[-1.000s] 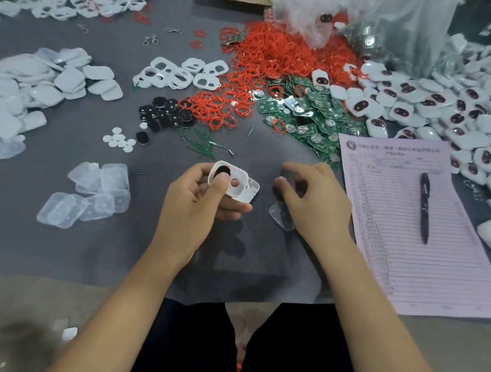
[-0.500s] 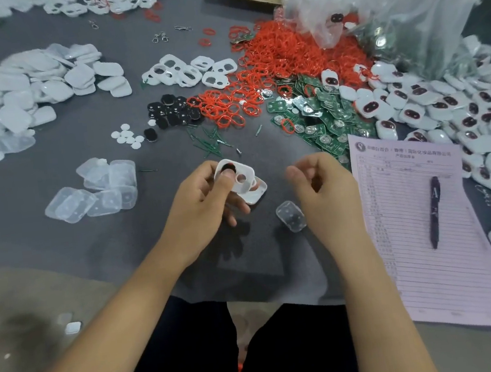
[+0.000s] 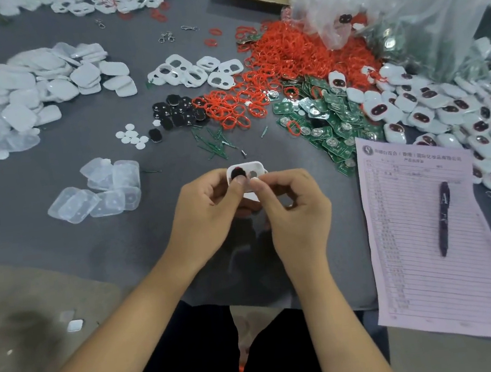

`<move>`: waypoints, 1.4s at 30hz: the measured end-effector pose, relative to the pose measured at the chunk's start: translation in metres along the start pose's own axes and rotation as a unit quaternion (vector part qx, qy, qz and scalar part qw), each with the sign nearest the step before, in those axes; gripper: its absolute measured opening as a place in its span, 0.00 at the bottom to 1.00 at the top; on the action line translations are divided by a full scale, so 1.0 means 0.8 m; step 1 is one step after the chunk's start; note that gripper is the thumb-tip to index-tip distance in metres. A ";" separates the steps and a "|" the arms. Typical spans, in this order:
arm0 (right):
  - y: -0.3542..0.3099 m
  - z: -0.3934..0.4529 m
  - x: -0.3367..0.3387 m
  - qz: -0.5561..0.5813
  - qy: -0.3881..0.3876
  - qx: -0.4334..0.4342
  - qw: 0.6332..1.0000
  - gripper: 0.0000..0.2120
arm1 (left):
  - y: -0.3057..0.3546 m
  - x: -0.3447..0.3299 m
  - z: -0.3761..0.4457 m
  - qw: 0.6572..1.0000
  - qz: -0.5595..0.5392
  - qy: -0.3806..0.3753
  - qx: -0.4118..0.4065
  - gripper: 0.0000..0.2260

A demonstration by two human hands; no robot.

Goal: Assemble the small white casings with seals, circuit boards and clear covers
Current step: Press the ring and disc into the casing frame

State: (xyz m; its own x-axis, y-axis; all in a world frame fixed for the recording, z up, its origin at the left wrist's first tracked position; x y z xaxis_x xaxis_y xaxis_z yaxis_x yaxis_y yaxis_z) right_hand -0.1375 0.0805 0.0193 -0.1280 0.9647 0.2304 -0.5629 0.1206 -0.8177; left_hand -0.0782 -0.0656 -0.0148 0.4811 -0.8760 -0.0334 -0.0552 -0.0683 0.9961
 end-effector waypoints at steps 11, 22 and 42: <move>0.009 -0.002 -0.002 -0.031 -0.009 -0.032 0.999 0.00 | 0.011 -0.004 -0.004 0.998 0.058 -0.014 -0.030 0.12; 0.005 -0.002 -0.003 -0.032 -0.011 -0.023 0.999 0.01 | 0.012 -0.003 -0.004 0.996 0.078 0.003 -0.041 0.12; 0.005 -0.005 -0.011 0.011 -0.032 -0.029 0.999 0.10 | 0.019 -0.005 -0.011 0.988 0.148 0.010 -0.039 0.10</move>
State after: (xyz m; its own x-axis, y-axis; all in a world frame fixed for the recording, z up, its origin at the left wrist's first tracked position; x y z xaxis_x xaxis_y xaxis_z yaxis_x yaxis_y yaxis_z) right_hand -0.1353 0.0736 0.0117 -0.1927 0.9503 0.2445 -0.5119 0.1152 -0.8513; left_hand -0.0733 -0.0586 0.0016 0.4718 -0.8419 0.2619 -0.1289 0.2280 0.9651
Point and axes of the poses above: each hand's wrist, its own z-axis towards the middle knuckle, its own x-axis out of the back of the hand, y = z × x, the point moved 7 cm from there along z, towards the middle knuckle, and after that the axes turned 9 degrees about x, right-handed, at the moved point
